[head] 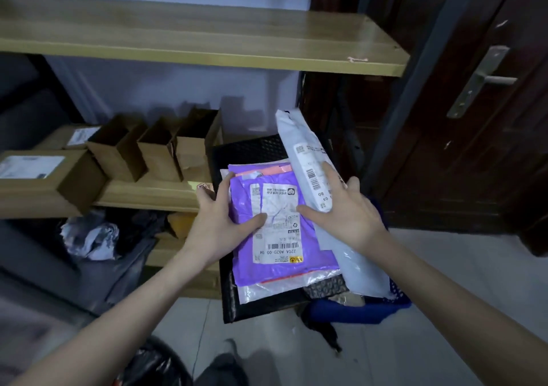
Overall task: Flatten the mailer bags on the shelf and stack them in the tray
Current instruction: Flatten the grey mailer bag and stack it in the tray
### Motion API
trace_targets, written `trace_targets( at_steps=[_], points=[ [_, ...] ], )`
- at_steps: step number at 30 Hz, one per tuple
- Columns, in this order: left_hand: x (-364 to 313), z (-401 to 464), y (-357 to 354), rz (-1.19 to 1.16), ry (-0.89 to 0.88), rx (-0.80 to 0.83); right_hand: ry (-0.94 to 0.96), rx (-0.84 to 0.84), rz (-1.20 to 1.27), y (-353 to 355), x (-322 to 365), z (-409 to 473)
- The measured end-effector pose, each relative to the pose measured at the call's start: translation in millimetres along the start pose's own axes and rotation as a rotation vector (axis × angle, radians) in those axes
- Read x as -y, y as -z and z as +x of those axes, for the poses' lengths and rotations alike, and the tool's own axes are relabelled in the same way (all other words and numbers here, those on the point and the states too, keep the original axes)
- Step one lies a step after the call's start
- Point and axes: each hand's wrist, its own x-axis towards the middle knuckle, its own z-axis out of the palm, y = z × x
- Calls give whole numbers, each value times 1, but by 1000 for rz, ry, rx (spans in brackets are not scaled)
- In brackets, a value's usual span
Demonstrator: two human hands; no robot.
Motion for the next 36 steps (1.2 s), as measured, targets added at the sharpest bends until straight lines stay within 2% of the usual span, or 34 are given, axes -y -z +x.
trace_targets(
  at_steps=[8, 14, 21, 25, 29, 36],
  points=[
    [-60, -111, 15, -76, -179, -281, 186, -229, 113, 54, -20, -98],
    [-109, -134, 1, -106, -433, -385, 181, -418, 195, 98, -55, -143],
    [-176, -107, -56, -118, -586, -251, -17, -485, 189, 135, -129, -148],
    [-203, -84, -103, -105, -588, -112, -100, -552, 157, 134, -176, -141],
    [-226, -52, -152, -110, -592, -21, -273, -483, 170, 134, -220, -121],
    [-267, 24, -247, -158, -536, 83, -423, -490, 161, 131, -294, -52]
  ],
)
